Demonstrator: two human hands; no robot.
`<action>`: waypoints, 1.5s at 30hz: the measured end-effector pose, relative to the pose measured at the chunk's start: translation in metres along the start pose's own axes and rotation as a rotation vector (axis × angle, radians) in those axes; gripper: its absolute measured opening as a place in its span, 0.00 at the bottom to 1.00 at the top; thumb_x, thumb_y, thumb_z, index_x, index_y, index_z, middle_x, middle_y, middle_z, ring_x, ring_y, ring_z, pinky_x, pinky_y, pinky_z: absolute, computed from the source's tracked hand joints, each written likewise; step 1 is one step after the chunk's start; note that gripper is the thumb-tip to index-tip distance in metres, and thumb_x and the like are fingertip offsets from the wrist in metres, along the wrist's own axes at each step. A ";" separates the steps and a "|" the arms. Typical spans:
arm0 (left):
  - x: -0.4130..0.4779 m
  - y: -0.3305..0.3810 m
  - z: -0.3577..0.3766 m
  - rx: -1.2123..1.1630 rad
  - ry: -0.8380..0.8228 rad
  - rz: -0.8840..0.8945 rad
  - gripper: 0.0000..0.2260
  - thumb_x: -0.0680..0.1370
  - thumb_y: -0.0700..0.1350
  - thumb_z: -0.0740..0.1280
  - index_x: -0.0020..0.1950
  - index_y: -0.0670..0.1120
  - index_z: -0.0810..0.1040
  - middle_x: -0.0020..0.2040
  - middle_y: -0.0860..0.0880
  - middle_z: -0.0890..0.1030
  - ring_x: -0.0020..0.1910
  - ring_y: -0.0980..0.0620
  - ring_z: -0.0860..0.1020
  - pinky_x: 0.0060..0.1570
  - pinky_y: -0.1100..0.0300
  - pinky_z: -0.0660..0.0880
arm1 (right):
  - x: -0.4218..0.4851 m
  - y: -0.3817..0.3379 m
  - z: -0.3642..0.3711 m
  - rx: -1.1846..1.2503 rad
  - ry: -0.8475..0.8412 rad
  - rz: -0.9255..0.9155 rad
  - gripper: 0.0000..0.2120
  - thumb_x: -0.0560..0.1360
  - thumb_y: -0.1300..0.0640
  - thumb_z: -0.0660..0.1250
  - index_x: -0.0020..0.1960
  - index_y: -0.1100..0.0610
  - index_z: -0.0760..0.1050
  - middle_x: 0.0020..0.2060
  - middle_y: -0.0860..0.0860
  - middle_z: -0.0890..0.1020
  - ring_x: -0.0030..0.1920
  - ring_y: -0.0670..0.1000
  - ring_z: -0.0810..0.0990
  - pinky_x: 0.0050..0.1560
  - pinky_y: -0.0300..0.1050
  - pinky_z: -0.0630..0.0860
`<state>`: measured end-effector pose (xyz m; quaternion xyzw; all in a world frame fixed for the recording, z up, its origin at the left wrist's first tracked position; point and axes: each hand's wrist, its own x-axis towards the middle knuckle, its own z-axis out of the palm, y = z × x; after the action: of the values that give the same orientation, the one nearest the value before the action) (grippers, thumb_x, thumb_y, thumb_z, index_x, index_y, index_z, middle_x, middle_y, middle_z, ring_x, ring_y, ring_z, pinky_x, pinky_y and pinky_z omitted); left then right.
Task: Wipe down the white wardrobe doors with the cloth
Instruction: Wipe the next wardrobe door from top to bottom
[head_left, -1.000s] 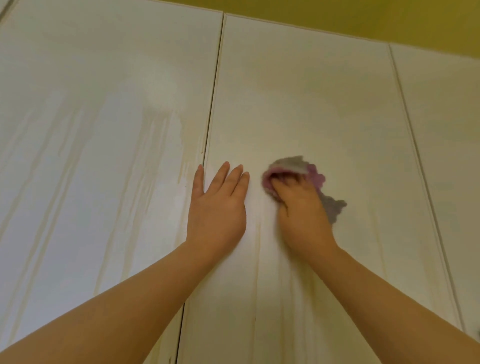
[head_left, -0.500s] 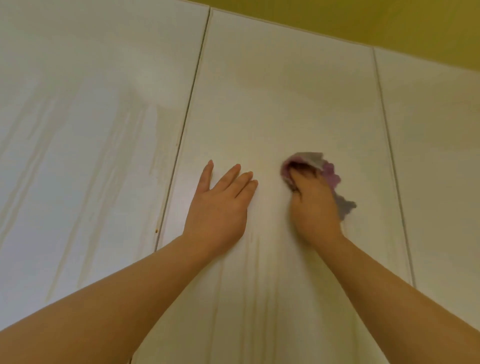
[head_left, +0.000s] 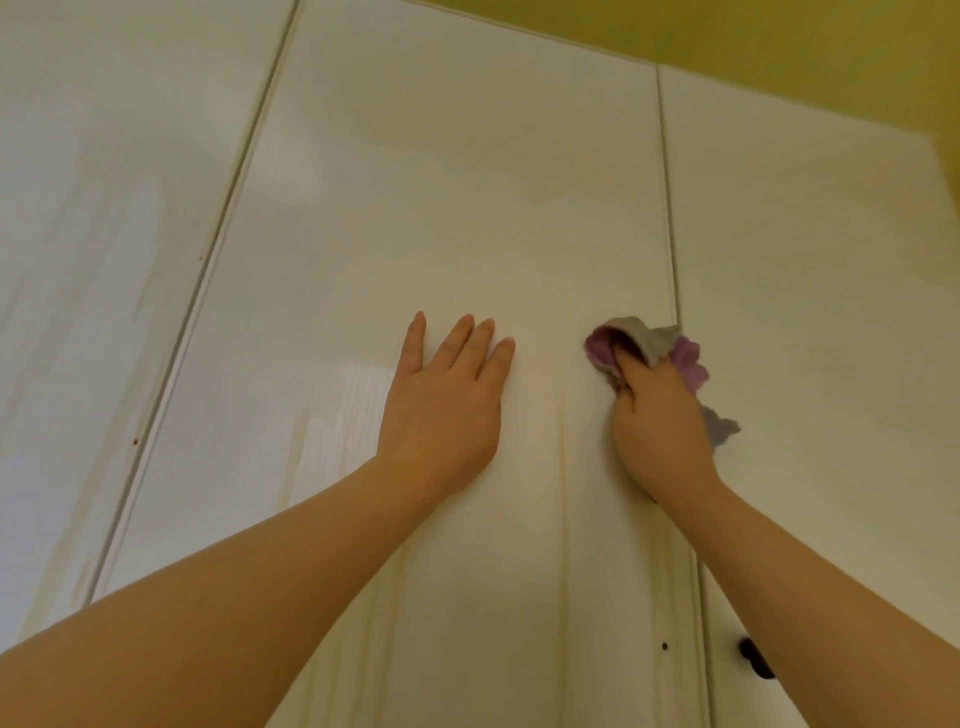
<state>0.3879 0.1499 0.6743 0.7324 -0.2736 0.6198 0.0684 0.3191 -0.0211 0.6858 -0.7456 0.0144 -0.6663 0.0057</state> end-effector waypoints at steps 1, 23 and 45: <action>0.001 0.004 0.000 0.024 -0.003 -0.005 0.22 0.84 0.46 0.42 0.78 0.48 0.42 0.79 0.47 0.44 0.77 0.49 0.41 0.70 0.46 0.31 | -0.003 0.002 -0.001 0.027 0.010 -0.047 0.23 0.75 0.73 0.54 0.68 0.61 0.68 0.59 0.61 0.75 0.58 0.59 0.72 0.52 0.33 0.60; 0.003 0.024 0.014 0.032 0.206 0.013 0.23 0.79 0.45 0.48 0.64 0.38 0.76 0.64 0.43 0.77 0.68 0.43 0.71 0.68 0.42 0.45 | 0.005 0.021 -0.017 0.095 -0.070 -0.080 0.23 0.76 0.73 0.53 0.68 0.61 0.68 0.59 0.59 0.75 0.56 0.56 0.73 0.48 0.28 0.58; -0.040 -0.004 0.017 -0.027 0.380 0.019 0.19 0.71 0.38 0.63 0.61 0.41 0.78 0.59 0.43 0.78 0.60 0.45 0.68 0.58 0.50 0.60 | 0.009 -0.006 0.005 0.024 -0.029 -0.162 0.25 0.72 0.72 0.54 0.68 0.62 0.68 0.64 0.63 0.72 0.66 0.63 0.68 0.66 0.52 0.63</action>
<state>0.4010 0.1585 0.6340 0.5983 -0.2710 0.7440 0.1226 0.3254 -0.0159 0.6942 -0.7538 -0.0541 -0.6536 -0.0391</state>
